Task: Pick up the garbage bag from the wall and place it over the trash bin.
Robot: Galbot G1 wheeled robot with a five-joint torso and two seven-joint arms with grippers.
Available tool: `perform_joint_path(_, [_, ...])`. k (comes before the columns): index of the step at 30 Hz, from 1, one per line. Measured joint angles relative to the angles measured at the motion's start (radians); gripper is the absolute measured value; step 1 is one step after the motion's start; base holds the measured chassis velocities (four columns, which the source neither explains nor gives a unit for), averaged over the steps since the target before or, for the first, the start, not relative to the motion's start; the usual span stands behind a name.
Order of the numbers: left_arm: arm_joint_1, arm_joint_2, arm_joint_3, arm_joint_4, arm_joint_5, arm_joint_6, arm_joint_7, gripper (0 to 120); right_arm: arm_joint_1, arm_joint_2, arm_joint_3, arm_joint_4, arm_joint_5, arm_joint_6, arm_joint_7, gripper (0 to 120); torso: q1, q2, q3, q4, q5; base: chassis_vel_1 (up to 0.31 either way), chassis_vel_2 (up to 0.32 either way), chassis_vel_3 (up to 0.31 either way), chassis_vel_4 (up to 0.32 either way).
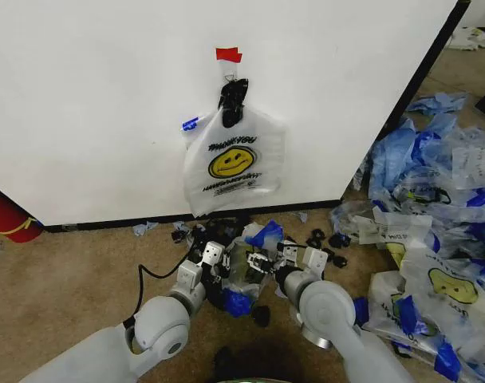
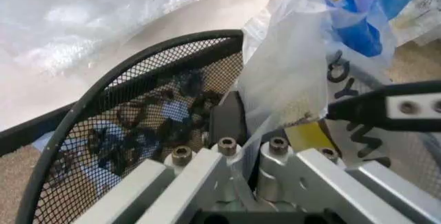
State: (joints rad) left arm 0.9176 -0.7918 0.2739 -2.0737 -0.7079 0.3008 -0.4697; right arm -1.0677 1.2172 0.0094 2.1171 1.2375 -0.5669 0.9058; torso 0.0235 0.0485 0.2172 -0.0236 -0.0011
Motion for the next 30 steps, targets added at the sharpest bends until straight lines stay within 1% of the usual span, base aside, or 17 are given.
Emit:
perform_joint_path(10, [-0.002,-0.003,0.001,0.006,-0.001,-0.002,-0.002,0,0.004,0.010,-0.006,0.007,0.005,-0.015,0.061,100,0.000,0.000,0.000,0.0000,0.0001,0.000,0.000,0.000,0.000])
perform_joint_path(16, [-0.001,-0.006,0.002,0.007,-0.001,-0.004,-0.002,0,0.004,0.012,-0.006,0.006,0.003,-0.015,0.060,99,0.000,0.000,0.000,0.0000,0.0000,0.000,0.000,0.000,0.000])
perform_joint_path(18, [-0.001,-0.008,0.002,0.007,-0.001,-0.004,-0.002,0,0.006,0.014,-0.006,0.001,0.003,-0.015,0.055,94,0.000,0.000,0.000,-0.0001,0.0001,0.000,0.000,0.000,0.000])
perform_joint_path(19, [-0.001,-0.008,0.002,0.007,-0.001,-0.004,-0.002,0,0.006,0.014,-0.006,0.001,0.003,-0.015,0.055,94,0.000,0.000,0.000,-0.0001,0.0001,0.000,0.000,0.000,0.000])
perform_joint_path(20, [-0.001,-0.008,0.002,0.007,-0.001,-0.004,-0.002,0,0.007,0.015,-0.006,-0.002,0.003,-0.015,0.053,89,0.000,0.000,0.000,-0.0001,0.0000,0.000,0.000,0.000,0.000])
perform_joint_path(21, [0.000,-0.008,0.002,0.007,-0.001,-0.004,-0.002,0,0.009,0.017,-0.006,-0.005,0.002,-0.014,0.051,88,0.000,0.000,0.000,-0.0001,0.0001,0.000,0.000,0.000,0.000])
perform_joint_path(22, [0.001,-0.008,0.002,0.007,-0.001,-0.005,-0.002,0,0.011,0.020,-0.006,-0.010,0.001,-0.013,0.049,81,0.000,0.000,0.000,0.0000,0.0001,0.000,0.000,0.000,0.000])
perform_joint_path(23, [0.001,-0.008,0.002,0.007,-0.001,-0.005,-0.002,0,0.011,0.021,-0.006,-0.011,0.000,-0.013,0.048,79,0.000,0.000,0.000,0.0000,0.0000,0.000,0.000,0.000,0.000])
perform_joint_path(24, [0.002,-0.008,0.001,0.007,-0.001,-0.006,-0.002,0,0.013,0.024,-0.006,-0.018,-0.003,-0.013,0.044,73,0.000,0.000,0.000,0.0000,0.0001,0.000,0.000,0.000,0.000])
perform_joint_path(26, [0.002,-0.007,0.000,0.007,-0.001,-0.008,-0.002,0,0.013,0.027,-0.006,-0.023,-0.009,-0.012,0.041,66,0.000,0.000,0.000,0.0000,0.0001,0.000,0.000,0.000,0.000])
perform_joint_path(27, [0.002,-0.007,0.000,0.007,-0.001,-0.008,-0.002,0,0.013,0.027,-0.006,-0.023,-0.009,-0.012,0.041,66,0.000,0.000,0.000,0.0000,0.0001,0.000,0.000,0.000,0.000])
perform_joint_path(30, [0.001,-0.006,-0.001,0.007,0.000,-0.009,-0.002,0,0.011,0.028,-0.006,-0.026,-0.016,-0.011,0.035,52,0.000,0.000,0.000,0.0000,0.0001,0.000,0.000,0.000,0.000])
